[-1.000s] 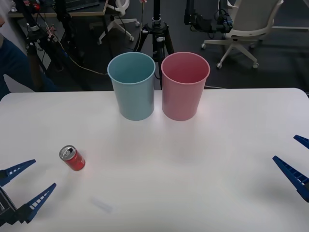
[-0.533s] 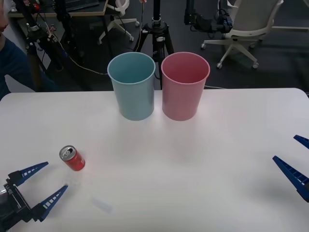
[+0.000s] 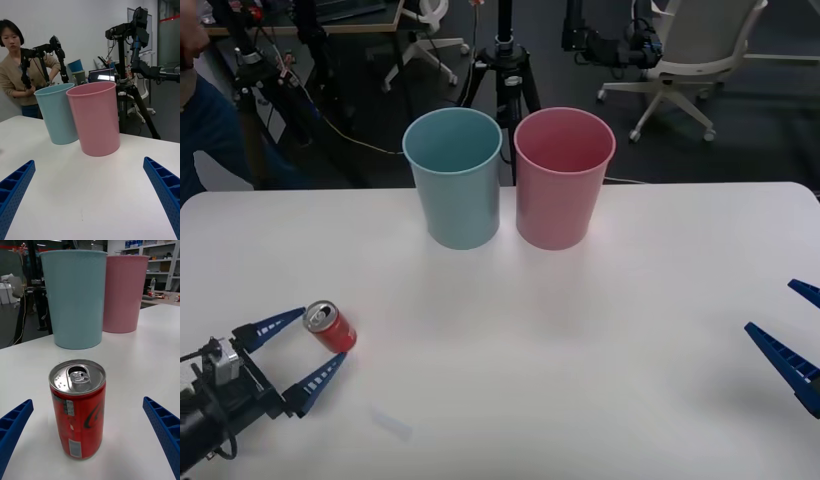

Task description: Grasp the object on the table and drop it into the matching bin: aluminum can to the light blue bin, PET bottle to the pink bin.

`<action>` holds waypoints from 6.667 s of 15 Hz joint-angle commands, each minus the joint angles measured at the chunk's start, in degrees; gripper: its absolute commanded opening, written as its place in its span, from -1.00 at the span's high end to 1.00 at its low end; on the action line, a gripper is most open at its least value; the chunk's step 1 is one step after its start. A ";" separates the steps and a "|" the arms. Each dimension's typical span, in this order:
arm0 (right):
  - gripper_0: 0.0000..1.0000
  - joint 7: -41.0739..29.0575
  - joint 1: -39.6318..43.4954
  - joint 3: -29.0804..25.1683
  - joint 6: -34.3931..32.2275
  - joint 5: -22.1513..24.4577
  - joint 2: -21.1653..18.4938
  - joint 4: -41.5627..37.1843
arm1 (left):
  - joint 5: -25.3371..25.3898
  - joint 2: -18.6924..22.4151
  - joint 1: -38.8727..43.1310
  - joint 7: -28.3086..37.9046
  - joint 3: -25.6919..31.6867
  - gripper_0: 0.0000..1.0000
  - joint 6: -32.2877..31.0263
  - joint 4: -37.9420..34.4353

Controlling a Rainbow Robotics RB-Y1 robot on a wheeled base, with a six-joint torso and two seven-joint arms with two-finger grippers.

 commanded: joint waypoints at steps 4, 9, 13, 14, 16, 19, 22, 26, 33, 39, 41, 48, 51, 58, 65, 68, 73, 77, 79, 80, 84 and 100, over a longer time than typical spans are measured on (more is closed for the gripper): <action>-1.00 0.00 0.00 0.00 0.00 0.00 0.00 0.00 | -3.67 -2.01 -2.41 0.53 0.01 -1.00 2.84 0.08; -1.00 0.00 0.00 0.00 0.00 0.00 0.00 0.00 | -4.55 -2.97 -4.00 1.14 -1.39 -1.00 5.22 0.17; -1.00 0.00 0.00 0.00 0.00 0.00 0.00 0.00 | -4.55 -2.97 -4.17 1.76 -1.75 -0.20 5.22 0.08; -1.00 0.00 0.00 0.00 0.00 0.00 0.00 0.00 | -4.64 -2.97 -4.17 2.11 -1.75 0.54 5.22 0.08; -1.00 0.00 0.00 0.00 0.00 0.00 0.00 0.00 | -4.55 -2.97 -4.17 2.73 -1.75 0.99 5.22 0.08; -1.00 0.00 0.00 0.00 0.00 0.00 0.00 0.00 | -4.46 -2.97 -4.08 3.25 -1.75 1.00 4.78 0.17; -1.00 0.00 0.00 0.00 0.00 0.00 0.00 0.00 | -4.55 -2.97 -4.08 3.34 -1.75 1.00 3.99 0.08; -1.00 0.00 0.00 0.00 0.00 0.00 0.00 0.00 | -4.46 -2.89 -3.21 4.31 -1.48 1.00 3.28 -0.97; -1.00 0.00 0.00 0.00 0.00 0.00 0.00 0.00 | -5.34 -1.48 4.00 15.73 -1.13 1.00 5.92 -18.73; -1.00 0.00 0.00 0.00 0.00 0.00 0.00 0.00 | -3.93 3.09 7.69 22.59 -1.13 1.00 11.63 -35.78; -1.00 0.00 0.00 0.00 0.00 0.00 0.00 0.00 | -3.85 4.94 7.78 23.47 -1.13 1.00 13.04 -39.29; -1.00 0.00 0.00 0.00 0.00 0.00 0.00 0.00 | -2.97 15.04 7.78 34.98 -1.13 1.00 22.71 -51.69; -1.00 0.00 0.00 0.00 0.00 0.00 0.00 0.00 | -2.35 21.37 6.02 42.19 -1.13 1.00 28.51 -56.61; -1.00 0.00 0.00 0.00 0.00 0.00 0.00 0.00 | -2.35 26.12 -10.41 53.53 -5.09 1.00 29.91 -50.63; -1.00 0.00 0.00 0.00 0.00 0.00 0.00 0.00 | -0.77 25.77 -31.15 54.67 -20.82 1.00 34.49 -35.08; -1.00 0.00 0.00 0.00 0.00 0.00 0.00 0.00 | -0.24 23.31 -37.13 55.11 -27.59 1.00 39.58 -31.47; -1.00 0.00 0.00 0.00 0.00 0.00 0.00 0.00 | -7.54 13.81 -41.79 55.37 -28.20 1.00 41.16 -24.62; -1.00 0.00 0.00 0.00 0.00 0.00 0.00 0.00 | -13.78 9.51 -41.88 56.25 -28.20 1.00 43.54 -23.91; -1.00 0.00 0.00 0.00 0.00 0.00 0.00 0.00 | -16.06 8.10 -41.88 56.60 -28.11 1.00 43.71 -23.91; -1.00 0.00 0.00 0.00 0.00 0.00 0.00 0.00 | -16.77 7.75 -41.88 56.78 -28.20 1.00 43.71 -23.65; -1.00 0.00 0.00 0.00 0.00 0.00 0.00 0.00 | -18.61 7.05 -42.23 56.69 -28.11 1.00 44.33 -22.07; -1.00 0.00 0.00 0.00 0.00 0.00 0.00 0.00 | -18.52 3.97 -46.71 55.90 -28.20 -1.00 45.56 -13.63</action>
